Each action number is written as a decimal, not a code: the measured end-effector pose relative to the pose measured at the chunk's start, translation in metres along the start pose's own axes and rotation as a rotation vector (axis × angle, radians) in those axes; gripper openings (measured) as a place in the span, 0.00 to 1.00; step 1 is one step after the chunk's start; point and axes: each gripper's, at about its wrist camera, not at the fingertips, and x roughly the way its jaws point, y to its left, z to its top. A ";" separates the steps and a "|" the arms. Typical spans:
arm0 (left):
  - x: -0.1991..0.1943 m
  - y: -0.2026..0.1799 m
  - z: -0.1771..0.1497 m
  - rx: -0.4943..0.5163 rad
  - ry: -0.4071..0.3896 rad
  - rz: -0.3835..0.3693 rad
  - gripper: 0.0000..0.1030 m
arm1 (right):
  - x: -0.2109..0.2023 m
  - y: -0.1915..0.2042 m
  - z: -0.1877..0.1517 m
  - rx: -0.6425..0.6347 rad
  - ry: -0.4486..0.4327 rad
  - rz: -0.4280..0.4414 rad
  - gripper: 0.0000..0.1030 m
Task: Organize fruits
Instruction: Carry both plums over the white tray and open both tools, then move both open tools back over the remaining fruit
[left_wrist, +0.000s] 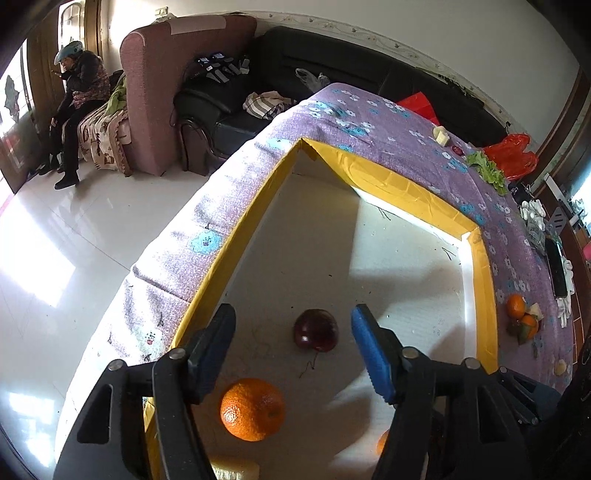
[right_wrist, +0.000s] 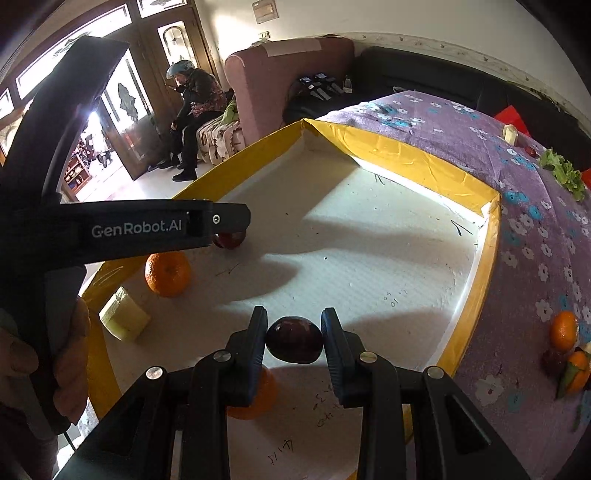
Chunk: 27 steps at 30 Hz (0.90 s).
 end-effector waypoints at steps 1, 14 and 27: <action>-0.004 0.000 0.000 -0.003 -0.005 -0.005 0.63 | 0.000 0.000 0.000 0.003 -0.003 -0.001 0.33; -0.128 0.028 -0.030 -0.095 -0.243 0.044 0.79 | -0.073 -0.019 -0.012 0.035 -0.171 -0.049 0.62; -0.174 -0.037 -0.069 0.043 -0.375 0.053 0.83 | -0.163 -0.115 -0.072 0.235 -0.273 -0.201 0.65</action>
